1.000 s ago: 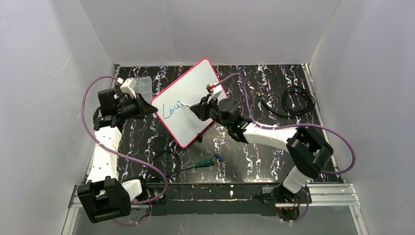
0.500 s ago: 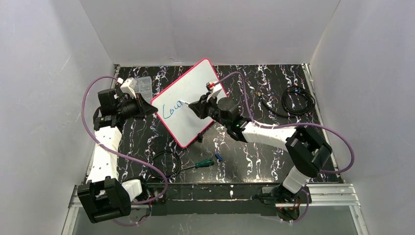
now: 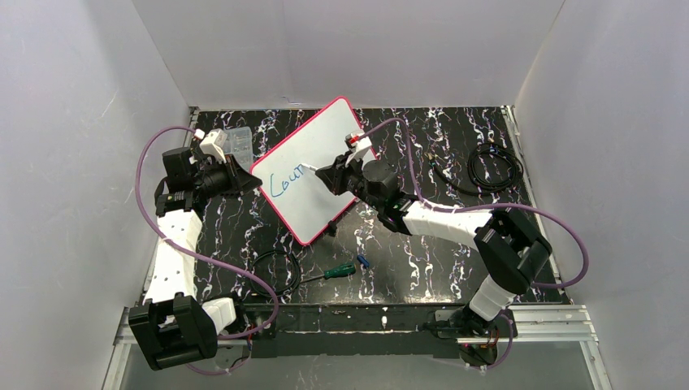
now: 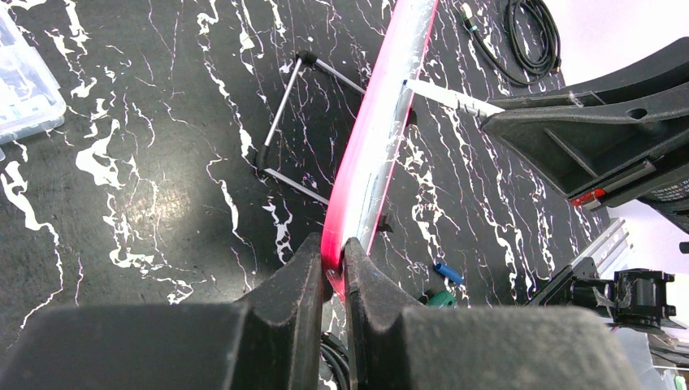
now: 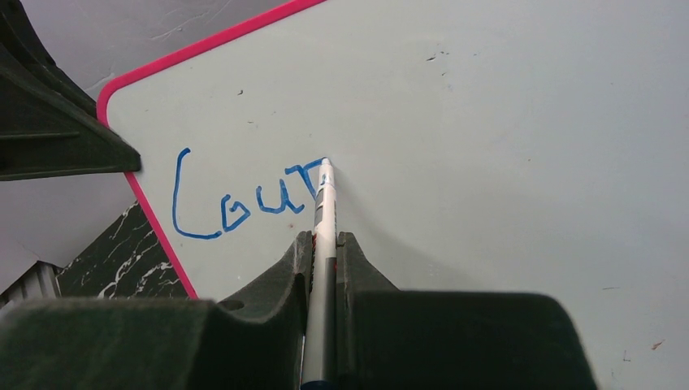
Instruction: Write a sentence on the whiteboard
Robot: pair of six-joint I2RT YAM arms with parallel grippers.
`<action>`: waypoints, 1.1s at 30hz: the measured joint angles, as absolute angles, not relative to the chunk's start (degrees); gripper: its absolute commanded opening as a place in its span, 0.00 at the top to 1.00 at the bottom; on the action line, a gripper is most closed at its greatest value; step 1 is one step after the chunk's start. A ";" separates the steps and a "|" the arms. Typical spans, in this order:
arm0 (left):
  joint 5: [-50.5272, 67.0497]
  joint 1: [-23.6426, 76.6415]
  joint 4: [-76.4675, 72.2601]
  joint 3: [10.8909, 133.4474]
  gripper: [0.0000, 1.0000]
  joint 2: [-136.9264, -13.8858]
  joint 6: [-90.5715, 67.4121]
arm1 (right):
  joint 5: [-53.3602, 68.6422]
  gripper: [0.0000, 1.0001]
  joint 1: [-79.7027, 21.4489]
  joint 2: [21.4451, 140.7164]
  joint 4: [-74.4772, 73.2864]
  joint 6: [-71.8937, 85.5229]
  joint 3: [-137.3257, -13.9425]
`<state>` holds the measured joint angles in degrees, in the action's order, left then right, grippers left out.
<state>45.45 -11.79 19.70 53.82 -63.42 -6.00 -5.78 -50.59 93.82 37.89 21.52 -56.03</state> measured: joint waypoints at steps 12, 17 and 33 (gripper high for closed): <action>45.47 -11.79 19.70 53.82 1.00 -63.42 -5.96 | -0.71 0.99 -50.09 92.33 36.05 20.53 -56.40; 45.45 -11.79 19.70 53.82 1.00 -63.42 -5.96 | 1.98 0.99 -49.54 89.58 34.13 19.31 -57.82; 45.45 -11.79 19.73 53.82 1.00 -63.42 -5.91 | 9.10 0.99 -44.97 90.45 31.55 18.20 -59.16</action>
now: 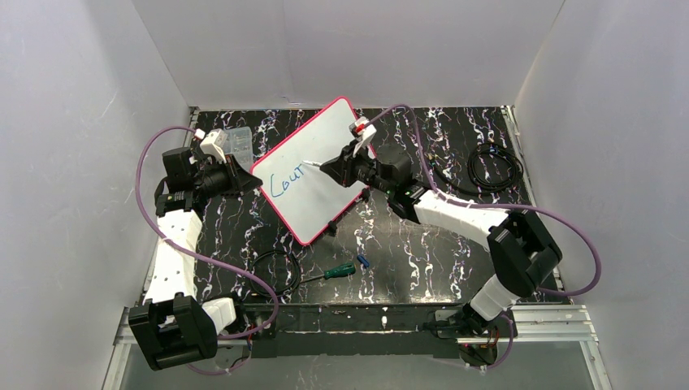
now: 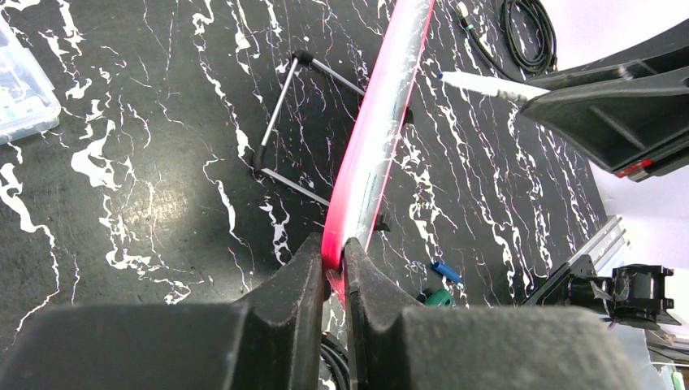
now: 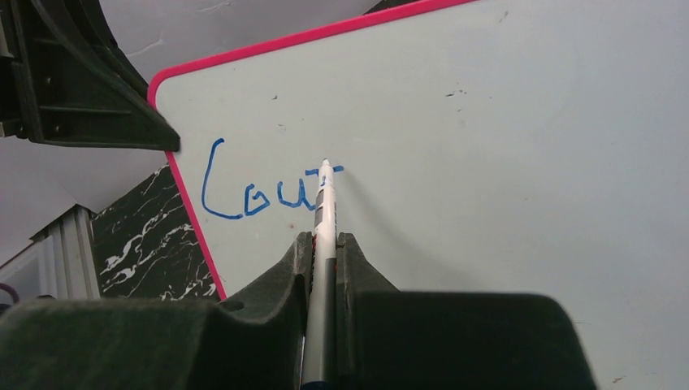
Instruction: Write a sentence on the whiteboard
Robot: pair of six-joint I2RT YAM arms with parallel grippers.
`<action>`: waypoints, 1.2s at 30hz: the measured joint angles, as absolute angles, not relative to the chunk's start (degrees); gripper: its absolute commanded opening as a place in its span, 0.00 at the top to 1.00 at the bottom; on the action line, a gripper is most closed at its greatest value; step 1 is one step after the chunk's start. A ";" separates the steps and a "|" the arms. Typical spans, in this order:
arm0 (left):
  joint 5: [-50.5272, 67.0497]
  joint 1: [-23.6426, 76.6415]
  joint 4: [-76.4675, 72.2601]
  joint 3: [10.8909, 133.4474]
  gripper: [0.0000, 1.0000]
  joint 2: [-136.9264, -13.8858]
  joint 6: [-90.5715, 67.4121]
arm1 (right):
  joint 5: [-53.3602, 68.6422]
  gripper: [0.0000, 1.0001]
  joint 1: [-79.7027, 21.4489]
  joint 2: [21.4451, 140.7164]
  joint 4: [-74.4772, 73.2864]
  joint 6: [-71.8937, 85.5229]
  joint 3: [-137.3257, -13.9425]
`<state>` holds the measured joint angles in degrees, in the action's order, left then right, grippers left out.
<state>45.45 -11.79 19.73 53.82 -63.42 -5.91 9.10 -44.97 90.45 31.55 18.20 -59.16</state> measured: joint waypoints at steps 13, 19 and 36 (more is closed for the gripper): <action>45.45 -11.79 19.75 53.82 1.00 -63.44 -5.76 | 10.20 0.99 -44.97 93.78 32.27 18.48 -59.16; 45.43 -11.79 19.75 53.82 1.00 -63.44 -5.76 | 9.02 0.99 -44.40 93.36 34.54 19.51 -58.11; 45.43 -11.79 19.75 53.82 1.00 -63.48 -5.74 | 8.29 0.99 -43.24 93.62 34.68 19.79 -57.87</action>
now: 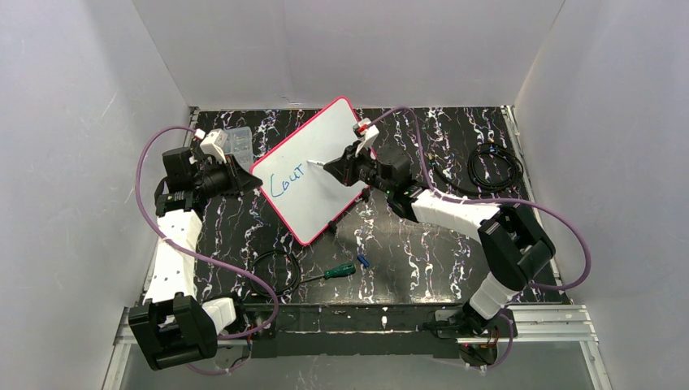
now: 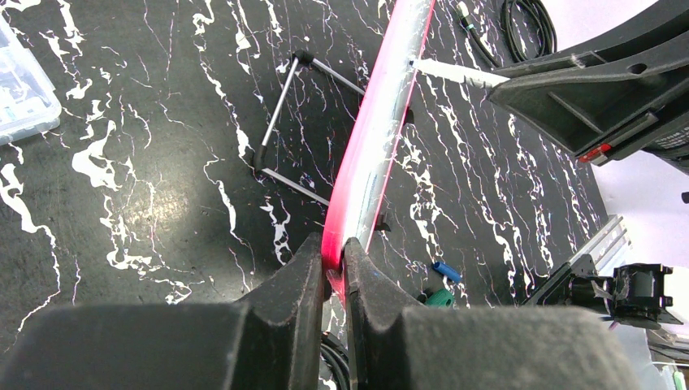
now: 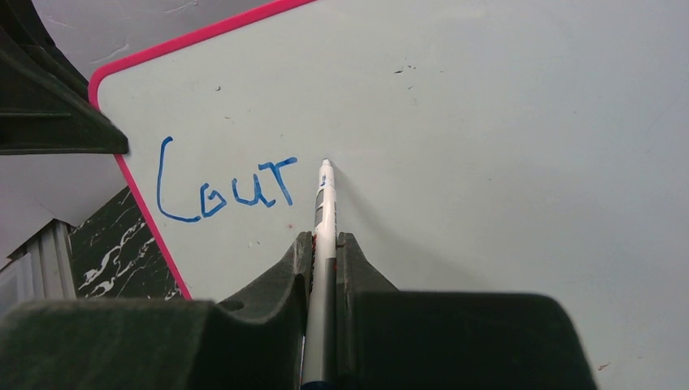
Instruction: Write a sentence on the whiteboard
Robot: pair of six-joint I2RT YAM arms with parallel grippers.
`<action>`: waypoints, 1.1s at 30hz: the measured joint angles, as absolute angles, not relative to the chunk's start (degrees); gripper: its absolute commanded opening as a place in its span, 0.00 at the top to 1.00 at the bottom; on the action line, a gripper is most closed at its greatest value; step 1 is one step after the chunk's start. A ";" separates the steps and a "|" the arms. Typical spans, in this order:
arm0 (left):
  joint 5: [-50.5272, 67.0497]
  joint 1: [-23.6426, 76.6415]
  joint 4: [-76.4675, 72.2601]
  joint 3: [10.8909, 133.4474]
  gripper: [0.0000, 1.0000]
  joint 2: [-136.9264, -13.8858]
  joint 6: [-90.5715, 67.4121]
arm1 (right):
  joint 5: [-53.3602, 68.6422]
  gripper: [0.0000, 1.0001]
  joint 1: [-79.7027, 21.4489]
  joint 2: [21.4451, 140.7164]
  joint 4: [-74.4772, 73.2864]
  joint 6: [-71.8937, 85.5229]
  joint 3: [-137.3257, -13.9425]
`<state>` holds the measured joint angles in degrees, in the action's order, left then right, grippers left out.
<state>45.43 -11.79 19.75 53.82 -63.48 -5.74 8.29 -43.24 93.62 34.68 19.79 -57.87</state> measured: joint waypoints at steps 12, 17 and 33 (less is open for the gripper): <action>45.04 -11.86 19.73 53.82 1.00 -63.72 -5.76 | 10.04 0.99 -43.18 95.35 34.94 20.16 -58.85; 45.04 -11.86 19.73 53.82 1.00 -63.75 -5.76 | 10.63 0.99 -43.13 95.35 34.94 20.16 -58.83; 44.99 -11.88 19.73 53.82 1.00 -63.81 -5.76 | 10.68 0.99 -43.18 95.09 35.73 19.97 -57.17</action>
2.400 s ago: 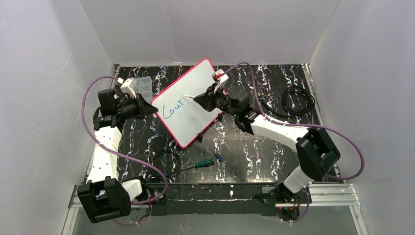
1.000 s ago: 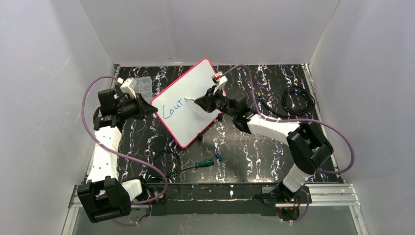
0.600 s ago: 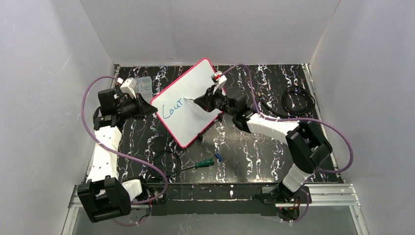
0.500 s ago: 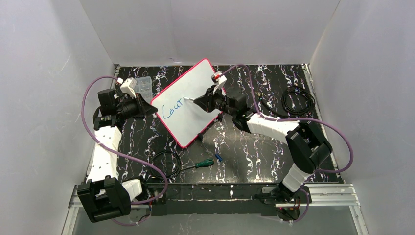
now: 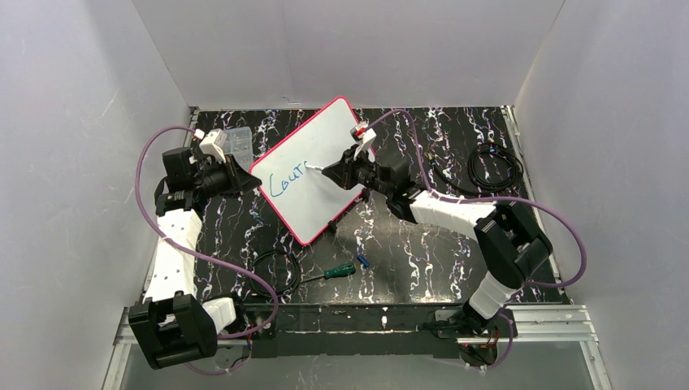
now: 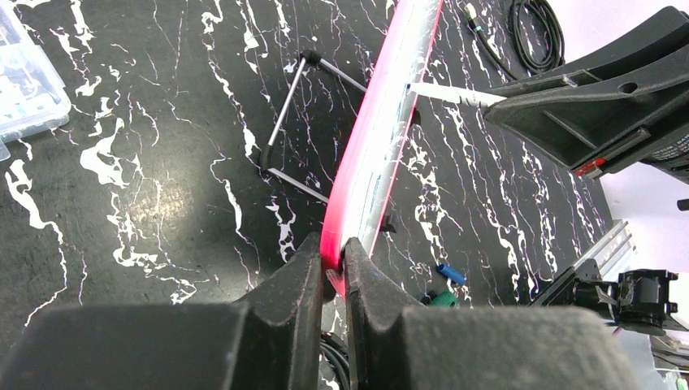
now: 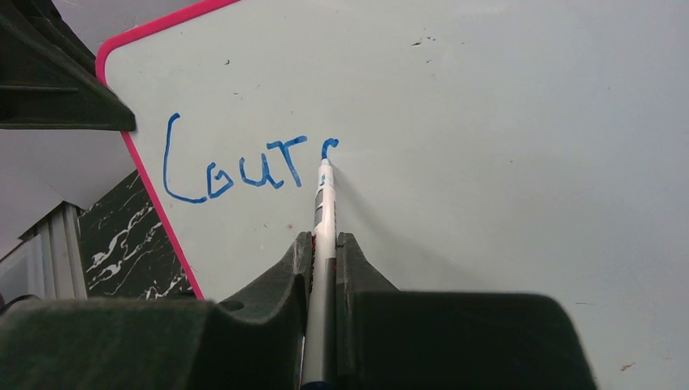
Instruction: Write a sentence on the whiteboard
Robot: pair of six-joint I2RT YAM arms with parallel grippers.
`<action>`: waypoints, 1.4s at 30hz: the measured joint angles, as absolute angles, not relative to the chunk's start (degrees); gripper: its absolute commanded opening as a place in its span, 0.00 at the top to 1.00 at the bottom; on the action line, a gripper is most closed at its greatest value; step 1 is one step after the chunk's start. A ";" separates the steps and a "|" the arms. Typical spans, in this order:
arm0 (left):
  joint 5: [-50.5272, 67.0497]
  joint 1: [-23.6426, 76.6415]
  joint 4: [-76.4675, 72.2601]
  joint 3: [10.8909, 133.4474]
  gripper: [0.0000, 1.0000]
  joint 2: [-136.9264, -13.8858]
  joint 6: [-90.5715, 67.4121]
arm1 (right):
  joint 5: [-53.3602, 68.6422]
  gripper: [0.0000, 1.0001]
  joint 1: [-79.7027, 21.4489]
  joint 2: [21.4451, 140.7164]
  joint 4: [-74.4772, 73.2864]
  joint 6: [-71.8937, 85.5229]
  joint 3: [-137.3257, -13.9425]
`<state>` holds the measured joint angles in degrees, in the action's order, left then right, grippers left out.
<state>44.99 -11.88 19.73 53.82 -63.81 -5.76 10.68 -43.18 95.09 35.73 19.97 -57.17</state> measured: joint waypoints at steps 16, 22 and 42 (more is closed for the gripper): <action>44.99 -11.88 19.73 53.82 1.00 -63.81 -5.76 | 8.54 0.99 -43.55 94.56 35.68 19.53 -56.47; 44.99 -11.88 19.73 53.82 1.00 -63.81 -5.76 | 7.97 0.99 -43.55 94.56 35.77 19.55 -56.60; 45.04 -11.88 19.73 53.82 1.00 -63.81 -5.76 | 6.79 0.99 -43.53 94.56 35.83 19.57 -57.58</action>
